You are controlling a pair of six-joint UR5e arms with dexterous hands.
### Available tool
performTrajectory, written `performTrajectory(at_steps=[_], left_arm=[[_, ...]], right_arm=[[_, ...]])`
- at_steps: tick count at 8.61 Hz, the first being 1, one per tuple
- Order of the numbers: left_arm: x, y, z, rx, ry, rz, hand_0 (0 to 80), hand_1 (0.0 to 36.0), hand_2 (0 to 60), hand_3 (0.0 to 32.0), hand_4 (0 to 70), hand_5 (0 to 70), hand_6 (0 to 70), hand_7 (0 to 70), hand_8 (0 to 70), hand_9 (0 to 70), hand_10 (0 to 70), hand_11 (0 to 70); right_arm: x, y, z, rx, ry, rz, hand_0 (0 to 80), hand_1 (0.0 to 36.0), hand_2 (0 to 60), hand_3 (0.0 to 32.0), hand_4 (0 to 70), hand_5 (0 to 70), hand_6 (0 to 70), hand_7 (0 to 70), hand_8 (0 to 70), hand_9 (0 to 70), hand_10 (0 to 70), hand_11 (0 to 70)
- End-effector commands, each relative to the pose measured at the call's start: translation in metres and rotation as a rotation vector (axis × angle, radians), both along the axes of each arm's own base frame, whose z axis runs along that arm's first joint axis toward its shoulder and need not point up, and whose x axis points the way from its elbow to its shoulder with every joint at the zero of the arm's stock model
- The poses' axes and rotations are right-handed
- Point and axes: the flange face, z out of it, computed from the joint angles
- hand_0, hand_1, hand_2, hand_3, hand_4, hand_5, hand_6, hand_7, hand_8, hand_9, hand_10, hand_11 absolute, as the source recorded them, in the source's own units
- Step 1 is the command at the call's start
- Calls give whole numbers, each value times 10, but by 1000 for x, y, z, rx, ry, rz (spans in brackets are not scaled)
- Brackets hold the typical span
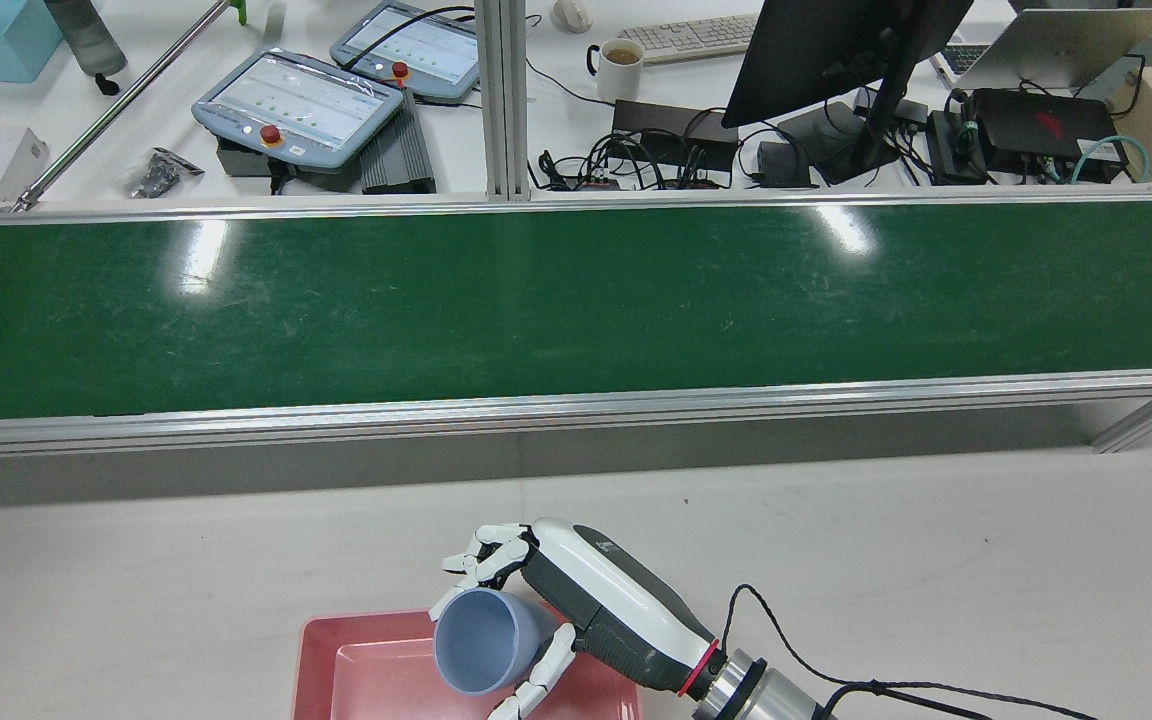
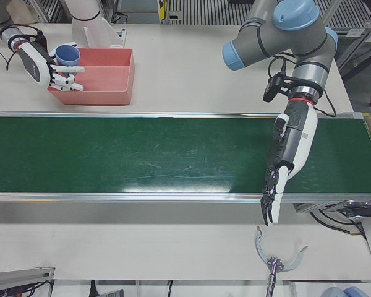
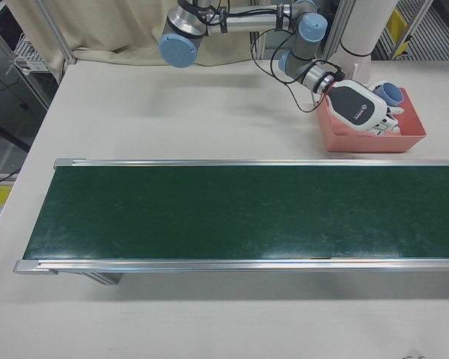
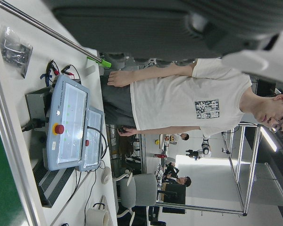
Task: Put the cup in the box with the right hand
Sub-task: 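Lower the cup into the pink tray and open the right hand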
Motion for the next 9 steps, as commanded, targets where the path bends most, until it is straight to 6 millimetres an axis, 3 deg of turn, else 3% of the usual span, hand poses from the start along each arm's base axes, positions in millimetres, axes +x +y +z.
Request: performTrajectory(at_steps=[1,2,3,4,5,6,7,8,9], left_arm=[[0,0,0,0,0,0,0,0,0,0,0,0,0,0,0,0,0,0],[0,0,0,1,0,-2,0,0,0,0,0,0,0,0,0,0,0,0],[0,0,0,2,-1,-2,0,0,0,0,0,0,0,0,0,0,0,0],[0,0,1,0,0,-2,0,0,0,0,0,0,0,0,0,0,0,0],[0,0,1,0,-1,0,0,0,0,0,0,0,0,0,0,0,0,0],[0,0,1,0,0,-2,0,0,0,0,0,0,0,0,0,0,0,0],[0,0,1,0,0,0,0,0,0,0,0,0,0,0,0,0,0,0],[0,0,1,1,0,-2,0,0,0,0,0,0,0,0,0,0,0,0],[0,0,1,1,0,0,0,0,0,0,0,0,0,0,0,0,0,0]], right_arm=[[-2,3,1,2,6,-7,94,0,10,0,252,52,349,700,520,700,298,417],[-2,3,1,1,7,-7,0,0,94,0,168,52,342,700,518,700,297,417],[-1,3,1,2,6,-7,0,0,94,20,139,53,338,700,518,700,295,415],[7,3,-4,1,-2,-6,0,0,145,52,95,53,335,700,523,700,293,412],[36,-7,-18,2,-17,19,0,0,149,62,89,52,333,700,521,700,285,401],[76,-18,-30,-2,-25,50,0,0,103,66,73,56,333,700,511,700,279,395],[128,-31,-32,-8,-16,92,172,0,0,22,174,57,337,700,507,700,278,394],[183,-44,-24,-38,-20,117,398,23,30,0,262,76,362,700,517,700,295,422],[228,-59,-5,-118,-62,129,467,173,385,0,292,108,382,700,543,700,343,490]])
